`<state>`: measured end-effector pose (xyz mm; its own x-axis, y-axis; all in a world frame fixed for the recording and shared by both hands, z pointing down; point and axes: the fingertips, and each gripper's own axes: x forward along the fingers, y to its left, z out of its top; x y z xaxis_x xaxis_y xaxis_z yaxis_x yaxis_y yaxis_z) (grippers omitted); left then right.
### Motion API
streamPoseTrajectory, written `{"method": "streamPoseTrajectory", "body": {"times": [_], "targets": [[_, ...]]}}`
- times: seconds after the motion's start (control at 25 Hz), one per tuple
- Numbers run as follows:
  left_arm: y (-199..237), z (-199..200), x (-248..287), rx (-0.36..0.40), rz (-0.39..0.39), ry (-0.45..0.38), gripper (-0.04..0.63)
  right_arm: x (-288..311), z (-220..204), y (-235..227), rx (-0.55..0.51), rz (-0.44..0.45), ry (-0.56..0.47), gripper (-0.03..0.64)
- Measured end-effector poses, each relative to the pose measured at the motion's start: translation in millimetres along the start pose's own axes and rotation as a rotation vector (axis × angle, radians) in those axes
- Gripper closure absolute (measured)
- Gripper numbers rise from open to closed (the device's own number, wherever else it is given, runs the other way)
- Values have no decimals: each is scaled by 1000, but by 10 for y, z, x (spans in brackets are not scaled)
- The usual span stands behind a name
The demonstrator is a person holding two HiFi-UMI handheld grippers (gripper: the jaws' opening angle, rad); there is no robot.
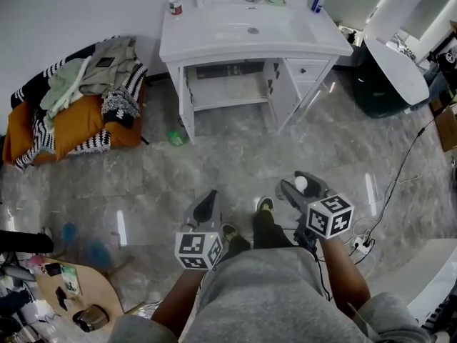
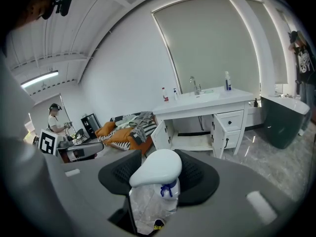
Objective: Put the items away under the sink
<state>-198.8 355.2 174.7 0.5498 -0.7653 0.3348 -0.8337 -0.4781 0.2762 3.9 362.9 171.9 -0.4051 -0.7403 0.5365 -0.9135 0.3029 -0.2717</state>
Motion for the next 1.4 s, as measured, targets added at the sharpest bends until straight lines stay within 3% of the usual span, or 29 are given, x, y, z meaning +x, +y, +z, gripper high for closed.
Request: {"method": "streamPoseTrajectory", "body": {"times": [0.56,0.96,1.4], "targets": [[6,160,215,37,-29,-8,583,204,161,-215,15,7,-30,403],[-17,265,669,58,-53,34,583,431,355,-509,22,8,-18,402],[96,509,1301,49,-22,55,583,819,640,-863,37,46,3,403]]}}
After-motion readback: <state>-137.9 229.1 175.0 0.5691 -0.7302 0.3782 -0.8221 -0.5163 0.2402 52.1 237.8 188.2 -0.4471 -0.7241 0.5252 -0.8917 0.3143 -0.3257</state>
